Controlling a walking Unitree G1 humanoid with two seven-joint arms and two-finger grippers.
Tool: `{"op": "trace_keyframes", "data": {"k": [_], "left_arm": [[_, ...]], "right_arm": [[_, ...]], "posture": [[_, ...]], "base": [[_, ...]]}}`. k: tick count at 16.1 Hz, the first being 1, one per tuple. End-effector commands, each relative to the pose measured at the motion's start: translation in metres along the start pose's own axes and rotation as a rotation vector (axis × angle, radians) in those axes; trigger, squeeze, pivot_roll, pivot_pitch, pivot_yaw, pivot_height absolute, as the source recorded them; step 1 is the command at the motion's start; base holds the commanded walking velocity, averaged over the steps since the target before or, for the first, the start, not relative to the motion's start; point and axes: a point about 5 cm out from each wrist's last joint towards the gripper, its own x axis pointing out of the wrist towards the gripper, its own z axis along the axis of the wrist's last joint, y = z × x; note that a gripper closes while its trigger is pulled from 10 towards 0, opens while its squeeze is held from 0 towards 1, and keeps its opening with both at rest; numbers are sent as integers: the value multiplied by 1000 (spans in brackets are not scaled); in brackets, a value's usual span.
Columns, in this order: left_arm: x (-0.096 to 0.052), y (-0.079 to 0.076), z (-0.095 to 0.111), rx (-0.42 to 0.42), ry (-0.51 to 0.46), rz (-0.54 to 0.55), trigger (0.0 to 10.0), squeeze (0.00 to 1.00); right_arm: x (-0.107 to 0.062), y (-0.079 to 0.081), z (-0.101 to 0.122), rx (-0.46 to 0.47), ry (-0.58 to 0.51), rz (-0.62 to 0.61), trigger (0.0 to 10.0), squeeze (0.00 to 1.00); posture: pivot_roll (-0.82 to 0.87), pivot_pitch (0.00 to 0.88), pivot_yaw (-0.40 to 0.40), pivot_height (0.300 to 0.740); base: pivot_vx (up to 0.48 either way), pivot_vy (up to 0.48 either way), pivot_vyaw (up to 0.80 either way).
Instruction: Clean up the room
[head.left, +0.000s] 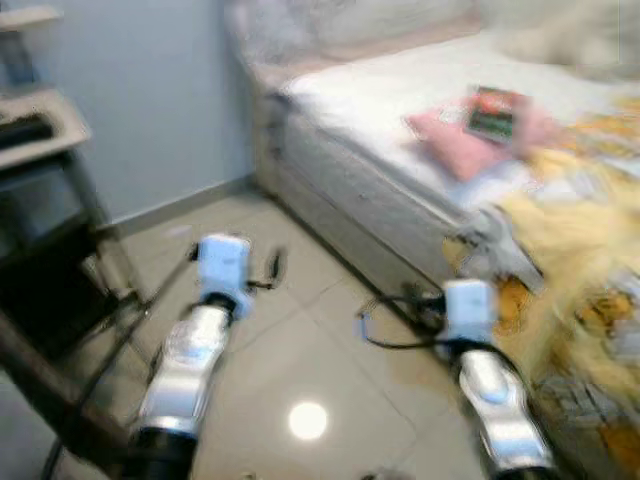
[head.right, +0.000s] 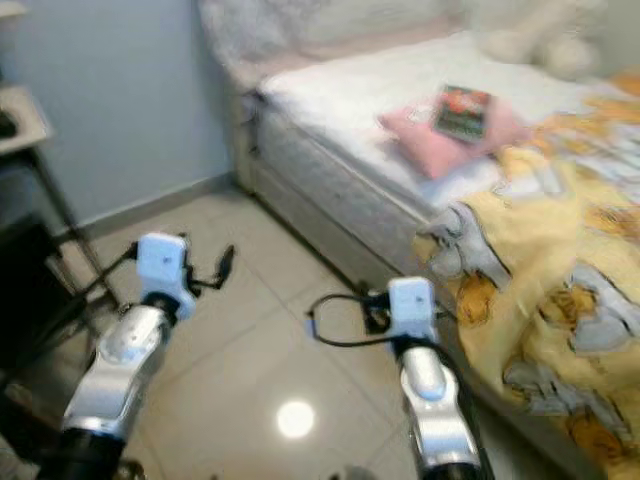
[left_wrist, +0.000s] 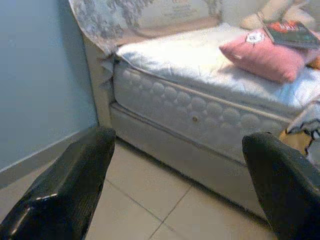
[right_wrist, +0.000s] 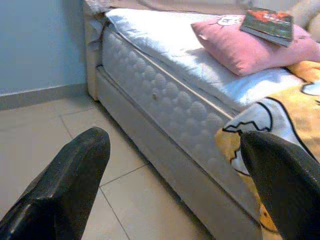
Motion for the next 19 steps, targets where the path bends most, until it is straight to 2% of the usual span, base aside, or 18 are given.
{"op": "trace_keyframes", "data": {"k": [1, 3, 5, 7, 8, 11, 16, 19], "left_arm": [[5, -4, 3, 2, -12, 2, 10000, 0], [6, -2, 5, -7, -23, 6, 10000, 0], [8, -5, 7, -9, -35, -13, 10000, 0], [10, -8, 7, 26, -43, -20, 10000, 0], [11, -7, 7, 44, -41, -8, 10000, 0], [13, -8, 10, 18, -62, -13, 10000, 0], [14, -13, 10, 14, -63, -31, 10000, 0], [12, -18, 11, 1, -72, -63, 10000, 0]], "right_arm": [[1, -11, 1, -26, -5, -23, 10000, 0], [2, -12, 0, -45, -11, -23, 10000, 0], [3, -12, -2, -42, -8, -29, 10000, 0], [5, -10, -1, -40, -13, -20, 10000, 0], [5, -10, -1, -40, -14, -19, 10000, 0], [6, -7, -2, -39, -16, -13, 10000, 0], [9, -7, 0, -30, -28, -15, 10000, 0], [9, -7, -3, -34, -6, -21, 10000, 0]], "posture": [[10, 0, -11, 740], [9, 0, -11, 740], [11, 0, -10, 740], [13, 0, -10, 740], [13, 0, -10, 740], [17, 0, -11, 740], [14, 0, -13, 740], [19, 0, -9, 740]], "base": [[0, 0, -700], [399, -259, -694], [420, 0, 0], [429, 0, 0], [0, 0, 0], [0, 0, 0], [480, 0, 0], [480, 0, -660]]}}
